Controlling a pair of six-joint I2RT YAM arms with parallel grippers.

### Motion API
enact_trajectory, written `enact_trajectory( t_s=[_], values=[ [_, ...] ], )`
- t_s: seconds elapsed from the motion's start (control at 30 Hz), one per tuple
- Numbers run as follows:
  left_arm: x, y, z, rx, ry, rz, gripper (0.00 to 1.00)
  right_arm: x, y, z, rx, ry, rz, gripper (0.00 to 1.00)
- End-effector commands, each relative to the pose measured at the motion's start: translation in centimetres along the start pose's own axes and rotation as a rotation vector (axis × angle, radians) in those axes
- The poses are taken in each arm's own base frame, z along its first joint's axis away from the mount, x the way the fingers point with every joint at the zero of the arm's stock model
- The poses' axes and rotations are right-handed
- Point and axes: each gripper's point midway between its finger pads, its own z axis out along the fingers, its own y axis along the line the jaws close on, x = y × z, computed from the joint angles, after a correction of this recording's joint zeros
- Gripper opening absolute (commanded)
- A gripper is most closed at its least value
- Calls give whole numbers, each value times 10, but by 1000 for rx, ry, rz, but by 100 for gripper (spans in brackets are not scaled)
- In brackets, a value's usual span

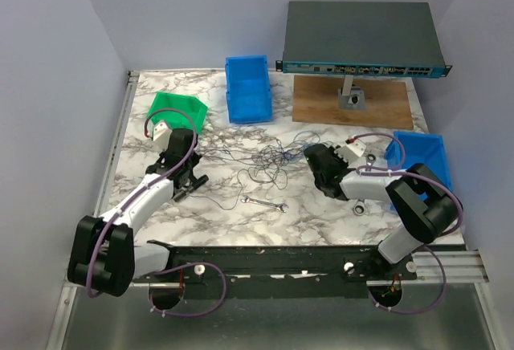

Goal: Untangle the cables

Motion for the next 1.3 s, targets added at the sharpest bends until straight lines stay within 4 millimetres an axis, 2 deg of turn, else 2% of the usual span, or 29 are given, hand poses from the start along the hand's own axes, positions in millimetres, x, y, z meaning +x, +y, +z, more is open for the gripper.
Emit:
enact_trajectory(
  t_s=[0.0, 0.03, 0.1, 0.17, 0.2, 0.3, 0.37, 0.5, 0.63, 0.7, 0.87, 0.97, 1.07, 1.13, 1.27],
  values=[
    [-17, 31, -7, -123, -114, -59, 0, -20, -16, 1, 102, -98, 41, 1],
    [-16, 26, -7, -86, -111, -38, 0, -20, -14, 1, 93, -95, 30, 1],
    [-14, 0, -7, 50, -81, 22, 0, -17, -3, 1, 53, -62, 5, 1],
    [-7, -35, -10, 235, -38, 94, 4, -11, 10, 0, -7, -20, -22, 1],
    [0, -51, -13, 324, -13, 127, 9, -9, 15, -1, -31, -4, -28, 1],
    [17, -81, -19, 476, 36, 203, 47, -3, 33, -5, -134, 38, -75, 1],
    [26, -95, -20, 497, 74, 262, 59, -1, 47, -10, -214, 61, -86, 1],
    [51, -121, -21, 510, 140, 417, 64, 2, 59, -18, -326, 81, -106, 1],
    [78, -155, -38, 644, 201, 537, 65, 5, 66, -23, -374, 99, -119, 2],
    [94, -165, -43, 699, 255, 577, 66, 7, 65, -22, -370, 100, -120, 3],
    [121, -162, -39, 614, 385, 635, 64, 7, 63, -19, -345, 99, -124, 3],
    [121, -150, -35, 535, 372, 667, 62, 6, 61, -19, -341, 96, -119, 3],
    [115, -128, -33, 440, 354, 663, 57, 6, 61, -19, -342, 95, -118, 4],
    [113, -120, -39, 432, 350, 651, 54, 6, 61, -19, -340, 95, -119, 4],
    [116, -106, -55, 433, 396, 643, 53, 5, 61, -19, -338, 92, -116, 4]
  ],
)
